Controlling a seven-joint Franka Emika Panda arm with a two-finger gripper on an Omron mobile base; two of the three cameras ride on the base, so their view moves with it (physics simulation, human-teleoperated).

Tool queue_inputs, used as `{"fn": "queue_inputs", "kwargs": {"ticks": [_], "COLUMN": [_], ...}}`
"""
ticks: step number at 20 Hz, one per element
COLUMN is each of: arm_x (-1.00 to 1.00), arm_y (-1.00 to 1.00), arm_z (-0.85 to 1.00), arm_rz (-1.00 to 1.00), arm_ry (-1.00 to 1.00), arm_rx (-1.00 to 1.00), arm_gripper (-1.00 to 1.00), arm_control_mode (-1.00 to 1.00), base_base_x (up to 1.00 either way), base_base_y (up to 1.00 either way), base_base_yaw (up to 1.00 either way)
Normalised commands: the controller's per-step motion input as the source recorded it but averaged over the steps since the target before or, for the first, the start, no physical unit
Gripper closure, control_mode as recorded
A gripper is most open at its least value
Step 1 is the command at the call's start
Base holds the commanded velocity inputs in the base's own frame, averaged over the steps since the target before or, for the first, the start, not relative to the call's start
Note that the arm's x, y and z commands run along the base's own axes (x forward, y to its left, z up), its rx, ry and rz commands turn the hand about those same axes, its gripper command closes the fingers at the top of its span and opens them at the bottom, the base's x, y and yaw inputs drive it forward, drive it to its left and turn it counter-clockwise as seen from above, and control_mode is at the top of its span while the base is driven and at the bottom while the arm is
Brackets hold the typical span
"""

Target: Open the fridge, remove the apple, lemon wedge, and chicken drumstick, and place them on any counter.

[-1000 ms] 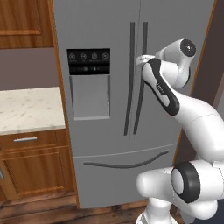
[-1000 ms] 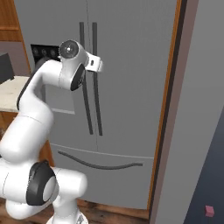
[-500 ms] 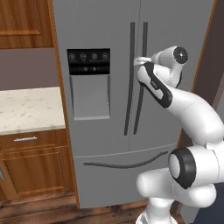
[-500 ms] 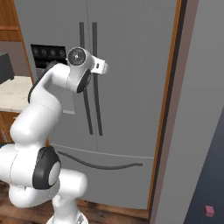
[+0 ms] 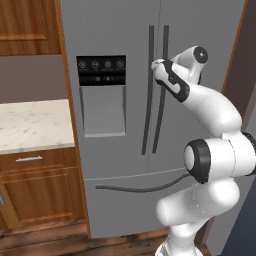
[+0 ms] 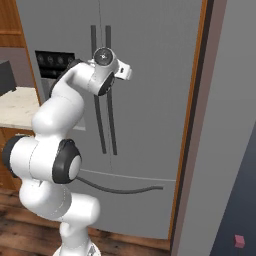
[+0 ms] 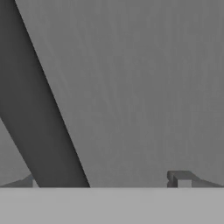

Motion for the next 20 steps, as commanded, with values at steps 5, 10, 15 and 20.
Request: {"fn": "queue_inputs", "kwargs": {"ticks": [5, 10, 15, 20], "arm_x": [0.56, 0.55, 0.63, 0.18], "arm_y": [0.06, 0.1, 0.08, 0.0], "arm_z": [-0.36, -0.37, -0.18, 0.0], "arm_rz": [0.0, -0.01, -0.01, 0.0], "arm_ry": [-0.02, -0.02, 0.05, 0.04], "arm_rx": [0.01, 0.0, 0.0, 0.0], "arm_gripper": [-1.0, -1.0, 1.0, 1.0], "arm_control_mode": [-1.0, -1.0, -1.0, -1.0], "base_base_x": [0.0, 0.0, 0.0, 0.0], "base_base_y": [0.0, 0.0, 0.0, 0.0], "base_base_yaw": [0.0, 0.0, 0.0, 0.0]}}
